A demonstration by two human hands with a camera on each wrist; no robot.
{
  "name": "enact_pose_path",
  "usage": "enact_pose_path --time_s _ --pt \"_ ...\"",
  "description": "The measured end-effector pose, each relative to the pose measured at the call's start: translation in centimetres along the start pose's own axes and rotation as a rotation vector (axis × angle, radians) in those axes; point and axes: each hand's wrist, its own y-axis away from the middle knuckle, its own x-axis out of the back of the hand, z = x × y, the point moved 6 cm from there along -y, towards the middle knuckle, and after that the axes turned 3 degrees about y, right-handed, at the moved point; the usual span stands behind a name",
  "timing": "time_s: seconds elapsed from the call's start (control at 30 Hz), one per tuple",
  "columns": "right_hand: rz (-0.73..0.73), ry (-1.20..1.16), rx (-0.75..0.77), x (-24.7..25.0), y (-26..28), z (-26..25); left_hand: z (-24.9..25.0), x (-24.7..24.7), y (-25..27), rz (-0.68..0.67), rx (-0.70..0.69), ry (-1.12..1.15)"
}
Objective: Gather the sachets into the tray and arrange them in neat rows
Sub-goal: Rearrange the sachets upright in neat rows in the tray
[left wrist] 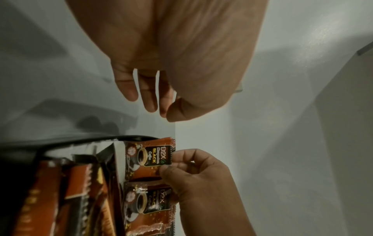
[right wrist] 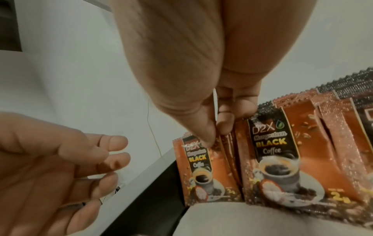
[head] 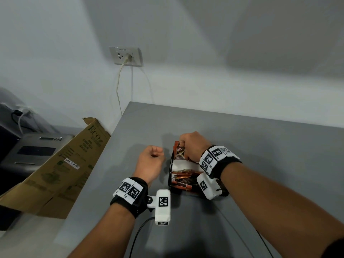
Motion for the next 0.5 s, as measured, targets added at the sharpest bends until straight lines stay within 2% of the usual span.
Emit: enact_pose_path --time_s 0.17,0.3,0.37,0.5 --pt "0.010 0.004 -0.006 0.7 0.4 0.4 0.2 -0.5 0.3 -0.032 -0.019 -0.054" --pt "0.028 -0.080 0.021 3.3 2.7 1.2 1.1 -1.9 1.3 -0.243 -0.074 -0.191" --pt "-0.057 -0.076 0.037 3.7 4.4 1.9 1.5 -2.8 2.0 -0.356 -0.120 -0.293" --pt "-0.253 -0.020 0.008 2.0 7.1 4.0 1.6 -4.7 2.6 -0.482 -0.195 -0.517"
